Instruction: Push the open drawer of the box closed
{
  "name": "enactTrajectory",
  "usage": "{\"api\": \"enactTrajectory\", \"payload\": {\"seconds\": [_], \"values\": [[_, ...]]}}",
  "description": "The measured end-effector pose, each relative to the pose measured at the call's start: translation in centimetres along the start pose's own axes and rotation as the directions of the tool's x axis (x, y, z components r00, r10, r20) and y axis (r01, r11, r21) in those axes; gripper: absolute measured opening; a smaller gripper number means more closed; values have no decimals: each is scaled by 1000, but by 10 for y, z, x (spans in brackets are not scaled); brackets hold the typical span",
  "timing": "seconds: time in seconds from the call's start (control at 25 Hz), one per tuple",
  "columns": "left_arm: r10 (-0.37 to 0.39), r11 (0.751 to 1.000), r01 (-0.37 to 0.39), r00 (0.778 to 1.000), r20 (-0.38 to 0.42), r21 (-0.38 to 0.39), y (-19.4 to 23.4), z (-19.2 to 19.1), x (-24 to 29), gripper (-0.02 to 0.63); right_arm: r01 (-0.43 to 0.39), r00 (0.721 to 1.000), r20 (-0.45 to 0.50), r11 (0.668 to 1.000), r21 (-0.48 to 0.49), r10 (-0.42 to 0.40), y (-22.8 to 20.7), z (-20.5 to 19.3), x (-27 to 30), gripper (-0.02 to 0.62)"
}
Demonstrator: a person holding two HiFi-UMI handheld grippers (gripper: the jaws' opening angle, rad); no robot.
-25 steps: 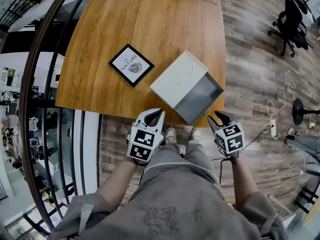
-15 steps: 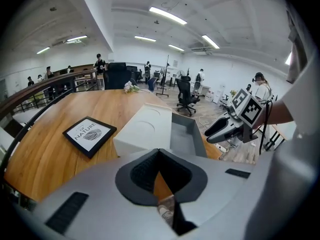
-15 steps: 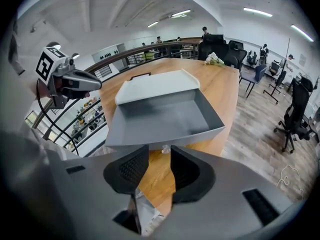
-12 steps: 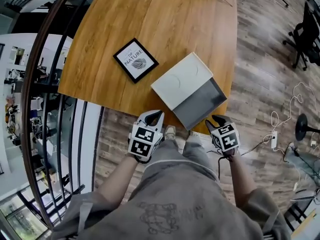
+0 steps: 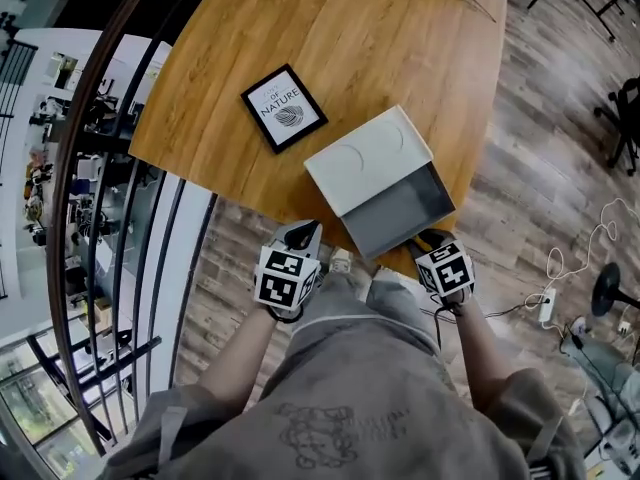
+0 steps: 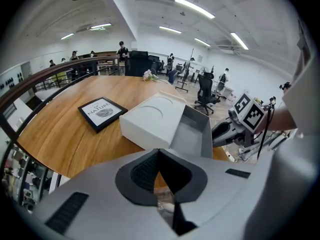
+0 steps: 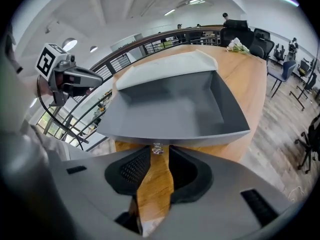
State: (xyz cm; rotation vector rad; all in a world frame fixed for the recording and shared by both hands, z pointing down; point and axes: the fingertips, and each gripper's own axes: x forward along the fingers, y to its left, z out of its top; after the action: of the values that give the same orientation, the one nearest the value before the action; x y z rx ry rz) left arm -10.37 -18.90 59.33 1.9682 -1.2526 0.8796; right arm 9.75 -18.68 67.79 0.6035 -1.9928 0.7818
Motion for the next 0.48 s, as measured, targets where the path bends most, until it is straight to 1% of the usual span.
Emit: {"api": "enactTrajectory", "payload": {"seconds": [0.08, 0.16, 0.28, 0.36, 0.48], "values": [[25, 1000, -25, 1000, -3, -15, 0, 0, 0, 15, -31, 999, -10, 999, -18, 31, 1, 2, 2, 113], [47, 998, -47, 999, -1, -46, 0, -1, 0, 15, -48, 999, -21, 998, -33, 47, 1, 1, 5, 91], [77, 991, -75, 997, 17, -107, 4, 2, -5, 15, -60, 998, -12, 997, -40, 60, 1, -1, 6, 89], [94, 989, -90, 995, 21, -119, 5, 4, -9, 15, -73, 997, -9, 996, -42, 73, 0, 0, 6, 87], [109, 988, -106, 994, 22, -115, 4, 3, -13, 15, -85, 996, -28, 995, -55, 83, 0, -1, 6, 87]]}}
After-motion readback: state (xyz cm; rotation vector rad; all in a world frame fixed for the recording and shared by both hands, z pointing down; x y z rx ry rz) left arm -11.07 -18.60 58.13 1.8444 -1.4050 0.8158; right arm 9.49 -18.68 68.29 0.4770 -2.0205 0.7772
